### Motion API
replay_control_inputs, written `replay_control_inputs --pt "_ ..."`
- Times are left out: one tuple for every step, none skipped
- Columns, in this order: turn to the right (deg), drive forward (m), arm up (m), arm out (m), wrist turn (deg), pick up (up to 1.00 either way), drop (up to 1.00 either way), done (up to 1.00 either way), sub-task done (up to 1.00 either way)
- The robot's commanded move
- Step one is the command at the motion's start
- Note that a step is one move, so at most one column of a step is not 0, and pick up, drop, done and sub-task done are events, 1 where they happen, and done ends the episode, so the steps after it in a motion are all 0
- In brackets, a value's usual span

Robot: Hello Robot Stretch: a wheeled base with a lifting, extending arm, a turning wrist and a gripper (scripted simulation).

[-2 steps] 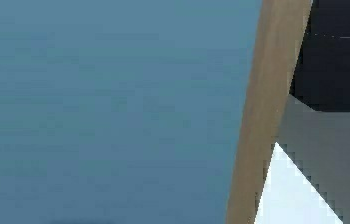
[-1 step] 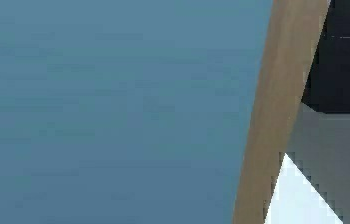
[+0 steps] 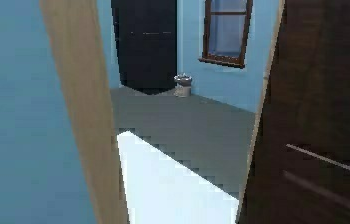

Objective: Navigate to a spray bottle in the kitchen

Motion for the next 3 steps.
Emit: replay_control_inputs --pt "42.0 0.0 0.0 0.0 0.0 0.0 0.0 0.0 0.0" --pt "0.0 0.45 0.0 0.0 0.0 0.0 0.0 0.0 0.0" --pt "-45.0 0.0 0.0 0.0 0.0 0.0 0.0 0.0 0.0"
